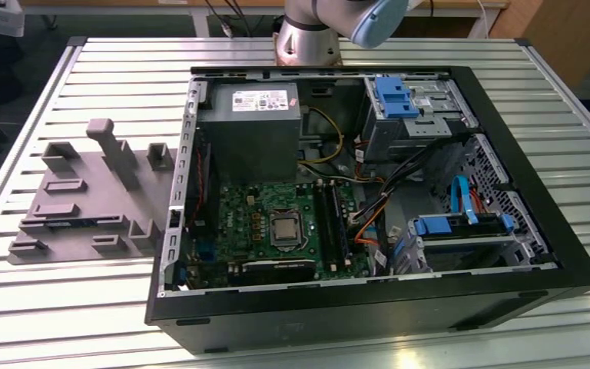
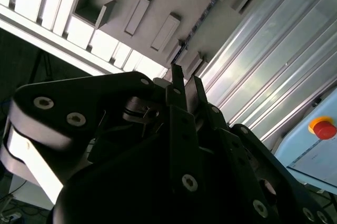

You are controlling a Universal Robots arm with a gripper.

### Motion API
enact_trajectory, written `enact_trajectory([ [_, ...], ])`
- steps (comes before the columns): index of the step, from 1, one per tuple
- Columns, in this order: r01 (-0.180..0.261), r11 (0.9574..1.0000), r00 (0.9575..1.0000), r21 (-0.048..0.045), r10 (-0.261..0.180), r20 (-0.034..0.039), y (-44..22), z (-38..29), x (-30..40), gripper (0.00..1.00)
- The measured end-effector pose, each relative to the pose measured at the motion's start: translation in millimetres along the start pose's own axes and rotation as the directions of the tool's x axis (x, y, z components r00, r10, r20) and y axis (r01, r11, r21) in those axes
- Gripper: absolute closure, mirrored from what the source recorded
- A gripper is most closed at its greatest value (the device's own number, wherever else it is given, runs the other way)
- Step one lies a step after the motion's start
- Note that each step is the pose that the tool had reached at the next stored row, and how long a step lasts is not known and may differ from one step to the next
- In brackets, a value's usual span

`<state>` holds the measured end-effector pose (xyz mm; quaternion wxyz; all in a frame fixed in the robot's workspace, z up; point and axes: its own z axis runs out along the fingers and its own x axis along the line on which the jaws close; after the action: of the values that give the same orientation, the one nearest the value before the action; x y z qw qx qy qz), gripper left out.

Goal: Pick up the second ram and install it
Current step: 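Pick up the second ram and move it above second insertion slot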

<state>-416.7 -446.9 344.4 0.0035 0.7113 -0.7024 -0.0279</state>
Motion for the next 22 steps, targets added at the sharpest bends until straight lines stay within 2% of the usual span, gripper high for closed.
enact_trajectory([
  [4,0.000,1.0000,1.0000,-0.0001,0.000,-0.0001,-0.2,3.5,0.3,0.76],
  [17,0.000,1.0000,1.0000,-0.0001,0.000,-0.0001,-0.8,20.7,6.5,0.76],
  [18,0.000,1.0000,1.0000,-0.0001,0.000,-0.0001,-0.9,21.6,6.8,0.75],
  [19,0.000,1.0000,1.0000,-0.0001,0.000,-0.0001,-0.9,22.5,6.9,0.69],
  [22,0.000,1.0000,1.0000,-0.0003,0.000,-0.0002,-1.0,24.0,7.1,0.69],
])
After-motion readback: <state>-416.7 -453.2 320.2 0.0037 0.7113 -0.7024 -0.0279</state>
